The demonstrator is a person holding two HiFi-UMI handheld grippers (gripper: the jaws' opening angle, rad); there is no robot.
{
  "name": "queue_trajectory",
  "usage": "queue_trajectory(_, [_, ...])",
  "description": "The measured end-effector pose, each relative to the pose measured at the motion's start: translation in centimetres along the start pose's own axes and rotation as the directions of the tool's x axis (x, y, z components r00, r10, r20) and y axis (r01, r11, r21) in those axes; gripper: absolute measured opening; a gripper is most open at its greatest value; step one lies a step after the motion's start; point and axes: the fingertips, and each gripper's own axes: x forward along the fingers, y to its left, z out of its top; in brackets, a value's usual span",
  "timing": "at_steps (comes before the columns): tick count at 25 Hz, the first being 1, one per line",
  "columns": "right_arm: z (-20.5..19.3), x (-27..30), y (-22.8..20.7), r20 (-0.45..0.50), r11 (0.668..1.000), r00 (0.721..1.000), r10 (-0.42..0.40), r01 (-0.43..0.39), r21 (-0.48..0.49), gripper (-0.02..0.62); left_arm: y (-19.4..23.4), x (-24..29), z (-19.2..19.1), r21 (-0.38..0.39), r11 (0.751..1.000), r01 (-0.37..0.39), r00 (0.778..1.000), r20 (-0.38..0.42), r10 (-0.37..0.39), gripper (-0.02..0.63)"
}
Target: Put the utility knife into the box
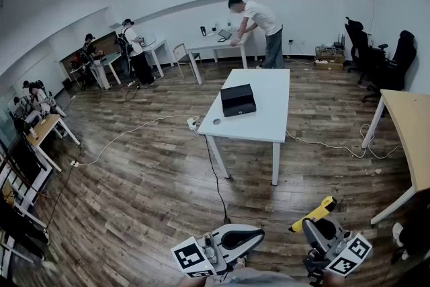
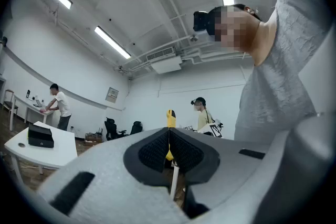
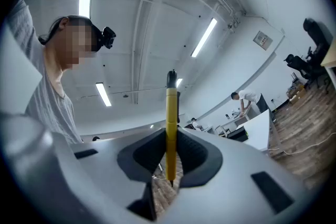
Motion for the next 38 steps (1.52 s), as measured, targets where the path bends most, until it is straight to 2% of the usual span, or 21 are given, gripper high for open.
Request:
queue_trajectory(12, [0.3, 0.5, -0.1, -0.002, 1.0, 1.0, 0.003, -0.003, 0.005, 0.074, 0.4, 0.6, -0.2, -0.011, 1.0, 0.013, 1.0, -0.022, -0.014, 0.018])
queue_trajectory(27, [-0.8, 2.0, -0.2, -0.03, 0.998, 0.999, 0.031, -0.03, 0.046, 0.074, 1.2, -0.5, -0.9, -0.018, 1.0, -0.013, 0.999, -0.053, 0.012, 0.018])
queue_trajectory(38, [-2.1, 4.8, -1.0, -0.078, 0.997, 0.996, 0.038, -0.032, 0.074, 0.074, 4.2, -1.6, -1.5, -0.087, 0.995, -0.043, 0.998, -0.046, 0.039, 0.018])
